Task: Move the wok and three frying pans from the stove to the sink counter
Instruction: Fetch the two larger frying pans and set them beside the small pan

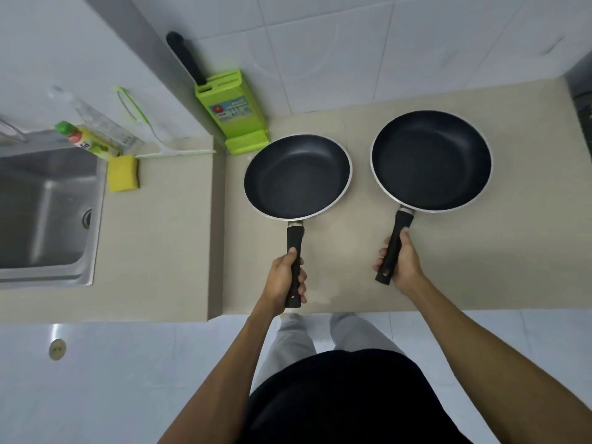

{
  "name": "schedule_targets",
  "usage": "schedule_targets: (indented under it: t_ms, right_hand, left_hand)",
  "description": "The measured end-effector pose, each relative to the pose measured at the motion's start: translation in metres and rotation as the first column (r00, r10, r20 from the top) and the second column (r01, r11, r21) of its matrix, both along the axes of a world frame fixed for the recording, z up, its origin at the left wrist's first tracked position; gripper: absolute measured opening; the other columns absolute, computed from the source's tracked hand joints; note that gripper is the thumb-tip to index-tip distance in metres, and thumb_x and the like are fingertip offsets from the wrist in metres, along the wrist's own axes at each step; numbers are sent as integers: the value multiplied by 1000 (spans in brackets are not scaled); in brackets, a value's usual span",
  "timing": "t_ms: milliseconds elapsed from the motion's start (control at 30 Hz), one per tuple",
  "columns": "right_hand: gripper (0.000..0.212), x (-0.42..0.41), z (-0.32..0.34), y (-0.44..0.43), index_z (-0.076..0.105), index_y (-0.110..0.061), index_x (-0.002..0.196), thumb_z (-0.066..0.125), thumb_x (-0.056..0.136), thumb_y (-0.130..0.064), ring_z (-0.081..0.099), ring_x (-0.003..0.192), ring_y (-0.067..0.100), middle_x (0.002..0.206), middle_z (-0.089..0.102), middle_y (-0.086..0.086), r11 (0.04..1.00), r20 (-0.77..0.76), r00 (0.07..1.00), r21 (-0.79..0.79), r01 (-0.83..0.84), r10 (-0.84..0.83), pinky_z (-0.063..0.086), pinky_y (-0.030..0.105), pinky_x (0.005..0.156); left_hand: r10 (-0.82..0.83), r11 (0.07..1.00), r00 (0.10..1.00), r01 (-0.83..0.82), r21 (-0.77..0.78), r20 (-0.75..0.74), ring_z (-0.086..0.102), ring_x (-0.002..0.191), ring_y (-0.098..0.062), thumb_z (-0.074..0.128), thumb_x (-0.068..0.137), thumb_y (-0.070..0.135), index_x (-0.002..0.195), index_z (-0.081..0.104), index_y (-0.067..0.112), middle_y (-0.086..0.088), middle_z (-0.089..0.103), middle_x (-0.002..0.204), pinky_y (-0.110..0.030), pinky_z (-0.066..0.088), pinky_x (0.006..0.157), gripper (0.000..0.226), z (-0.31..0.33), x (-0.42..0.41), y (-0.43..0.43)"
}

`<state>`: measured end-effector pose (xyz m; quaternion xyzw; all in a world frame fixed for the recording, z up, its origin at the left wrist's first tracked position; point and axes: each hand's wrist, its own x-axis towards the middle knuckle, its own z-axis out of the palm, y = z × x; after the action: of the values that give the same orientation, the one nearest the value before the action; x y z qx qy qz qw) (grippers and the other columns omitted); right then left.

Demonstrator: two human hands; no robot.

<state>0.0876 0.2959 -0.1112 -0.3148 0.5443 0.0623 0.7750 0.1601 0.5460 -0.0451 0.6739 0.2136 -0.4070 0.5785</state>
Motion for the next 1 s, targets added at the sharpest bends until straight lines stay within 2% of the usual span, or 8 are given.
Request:
schedule_targets:
  t_ms: [67,167,500,767,1000]
  right_hand:
    - [53,-12,4,-8,51,-22,73,39,96,-68,42,39,15,53,48,-3,999,22,999,23,48,-49,36,21,41]
    - [48,-16,14,-13,47,-20,73,38,100,-59,33,36,13,50,42,-4,997,43,996,30,73,-75,26,19,37]
    - [41,-29,46,-7,46,-17,77,35,105,-45,32,33,11,47,42,-4,996,45,999,-85,8,-4,27,19,35]
    - [41,-62,84,28,45,-19,78,33,105,-47,32,34,11,48,41,-4,965,70,984,-220,-146,165,28,20,34]
    - [40,-94,112,106,45,-19,78,35,105,-46,32,35,12,48,41,-4,904,94,938,-312,-291,334,28,21,35]
  left_hand:
    - [16,1000,1000,-16,-12,17,39,33,-16,37,108,39,90,48,7,-2,44,50,-25,43,34,38,4,-4,-8]
    - [41,999,997,-43,22,64,36,32,-15,35,109,37,87,48,8,-1,43,50,-24,41,33,39,10,-8,-18]
    - [52,998,978,-57,18,202,38,34,-13,36,109,39,85,48,8,2,44,49,-25,43,33,41,20,-35,-10]
    - [146,988,949,-127,-88,278,38,34,-13,39,108,43,88,50,7,2,44,50,-25,42,33,42,45,-70,58]
    - [260,964,907,-226,-138,331,37,35,-13,41,107,42,89,50,7,2,44,52,-24,41,35,41,60,-118,158]
